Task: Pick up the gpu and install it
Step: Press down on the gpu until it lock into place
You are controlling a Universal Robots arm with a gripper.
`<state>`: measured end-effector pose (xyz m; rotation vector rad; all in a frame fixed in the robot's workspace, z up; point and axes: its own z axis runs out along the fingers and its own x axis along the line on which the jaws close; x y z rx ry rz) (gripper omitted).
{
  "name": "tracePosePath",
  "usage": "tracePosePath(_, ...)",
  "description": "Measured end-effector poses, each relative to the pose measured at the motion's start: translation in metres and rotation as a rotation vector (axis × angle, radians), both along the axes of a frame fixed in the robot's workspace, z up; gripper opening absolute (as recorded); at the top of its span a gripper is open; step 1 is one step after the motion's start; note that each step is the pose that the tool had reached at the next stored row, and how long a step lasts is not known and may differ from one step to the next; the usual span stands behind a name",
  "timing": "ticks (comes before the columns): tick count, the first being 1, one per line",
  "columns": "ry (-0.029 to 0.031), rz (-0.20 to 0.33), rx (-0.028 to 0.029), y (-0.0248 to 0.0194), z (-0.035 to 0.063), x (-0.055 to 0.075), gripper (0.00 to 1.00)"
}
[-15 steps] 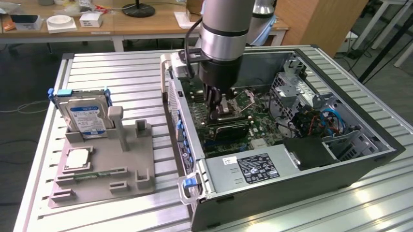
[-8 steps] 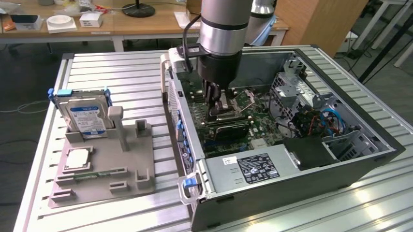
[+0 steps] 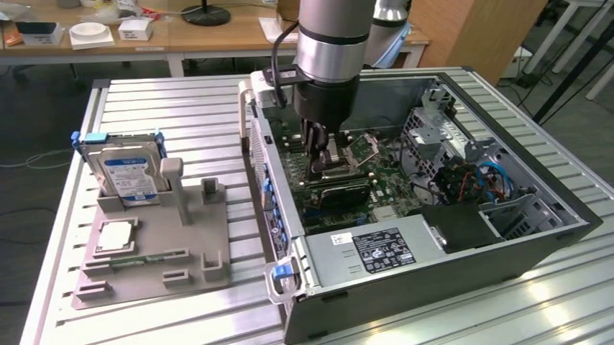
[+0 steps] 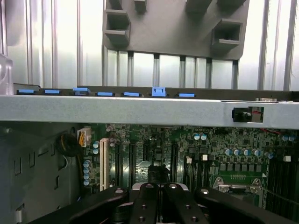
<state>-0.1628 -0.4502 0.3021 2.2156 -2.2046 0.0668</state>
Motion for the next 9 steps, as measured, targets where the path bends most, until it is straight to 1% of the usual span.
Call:
tracePosePath(4, -0.0001, 0.0, 0.0, 0.0047, -0.0001, 0.0, 0.11)
tracePosePath(9, -0.0001, 0.0, 0.0002, 0.0056, -0.0001, -0.012, 0.11)
